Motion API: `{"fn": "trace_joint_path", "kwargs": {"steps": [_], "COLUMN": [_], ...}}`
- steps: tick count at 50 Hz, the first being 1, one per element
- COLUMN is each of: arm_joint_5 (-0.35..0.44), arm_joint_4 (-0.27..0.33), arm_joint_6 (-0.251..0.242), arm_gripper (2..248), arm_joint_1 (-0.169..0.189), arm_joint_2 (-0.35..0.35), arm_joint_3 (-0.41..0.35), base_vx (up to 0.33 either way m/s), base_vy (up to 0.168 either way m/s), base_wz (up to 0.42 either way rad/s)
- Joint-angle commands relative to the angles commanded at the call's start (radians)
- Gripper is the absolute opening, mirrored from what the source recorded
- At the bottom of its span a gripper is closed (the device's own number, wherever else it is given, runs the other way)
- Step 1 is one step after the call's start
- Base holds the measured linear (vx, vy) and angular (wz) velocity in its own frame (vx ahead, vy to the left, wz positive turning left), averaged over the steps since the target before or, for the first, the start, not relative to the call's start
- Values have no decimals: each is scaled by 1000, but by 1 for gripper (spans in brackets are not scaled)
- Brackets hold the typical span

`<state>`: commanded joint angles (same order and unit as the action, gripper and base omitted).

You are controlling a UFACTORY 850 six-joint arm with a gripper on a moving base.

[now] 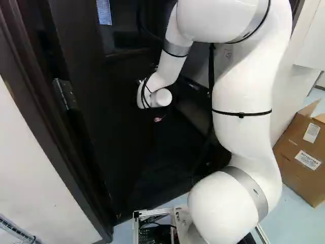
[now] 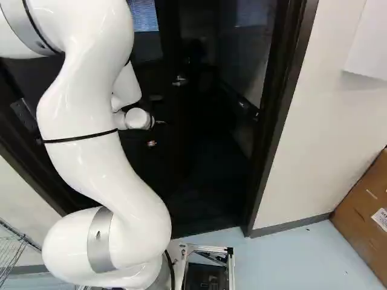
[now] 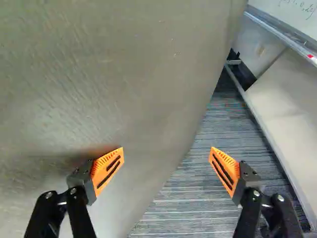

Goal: Open the door and move inside

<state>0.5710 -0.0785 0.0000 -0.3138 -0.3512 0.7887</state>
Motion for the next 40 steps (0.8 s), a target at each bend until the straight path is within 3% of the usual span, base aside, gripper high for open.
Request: {"fn": "trace_joint_path", "kwargs": {"steps": [40], "arm_joint_5": [0], "arm_joint_4": [0], "arm_joint_6": [0], "arm_gripper": [247], "arm_joint_1": [-94], "arm_joint_2": [-57], "arm_joint_3": [73], "base_vx": [0], "base_vy": [0], "base_wz": [0]}}
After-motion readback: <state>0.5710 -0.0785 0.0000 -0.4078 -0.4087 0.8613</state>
